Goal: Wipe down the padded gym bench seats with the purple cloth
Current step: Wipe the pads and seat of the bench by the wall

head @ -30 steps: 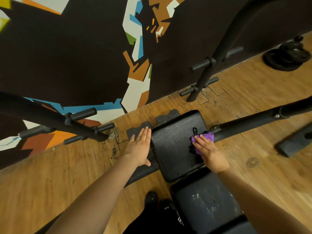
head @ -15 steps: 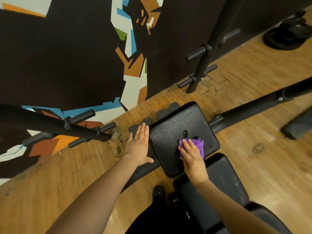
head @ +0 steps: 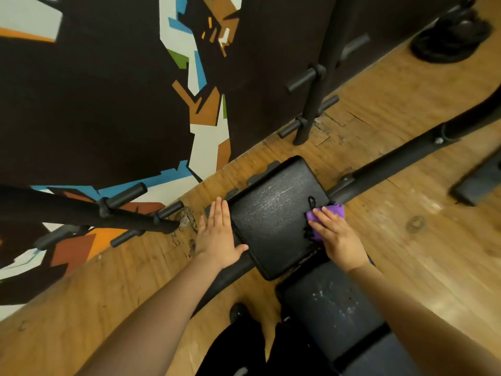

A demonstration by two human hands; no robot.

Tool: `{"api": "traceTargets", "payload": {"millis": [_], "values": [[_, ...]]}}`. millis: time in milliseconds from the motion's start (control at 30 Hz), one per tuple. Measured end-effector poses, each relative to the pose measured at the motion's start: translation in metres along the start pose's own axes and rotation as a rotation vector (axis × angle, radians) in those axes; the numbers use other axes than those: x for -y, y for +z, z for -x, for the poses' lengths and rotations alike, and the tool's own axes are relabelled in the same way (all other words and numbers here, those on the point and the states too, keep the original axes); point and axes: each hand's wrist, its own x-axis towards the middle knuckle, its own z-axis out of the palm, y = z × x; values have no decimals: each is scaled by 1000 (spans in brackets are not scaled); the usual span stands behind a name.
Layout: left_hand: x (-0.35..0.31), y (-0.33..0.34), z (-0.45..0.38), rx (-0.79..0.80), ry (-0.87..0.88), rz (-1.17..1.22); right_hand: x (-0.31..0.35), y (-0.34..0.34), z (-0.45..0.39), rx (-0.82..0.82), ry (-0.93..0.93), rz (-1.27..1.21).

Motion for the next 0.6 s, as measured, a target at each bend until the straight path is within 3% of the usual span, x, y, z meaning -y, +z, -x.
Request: {"api": "traceTargets", "payload": {"millis": [100, 233, 467, 600], "values": [[0, 0, 0, -7, 6, -2, 5, 0, 0, -42, 114, 5], [2, -2, 1, -19, 14, -13, 1, -7, -9, -188, 406, -14], [3, -1, -1, -21, 12, 0, 45, 31, 14, -211, 342, 6], [2, 1, -1, -21, 17, 10, 85, 59, 34, -114, 153, -115]]}}
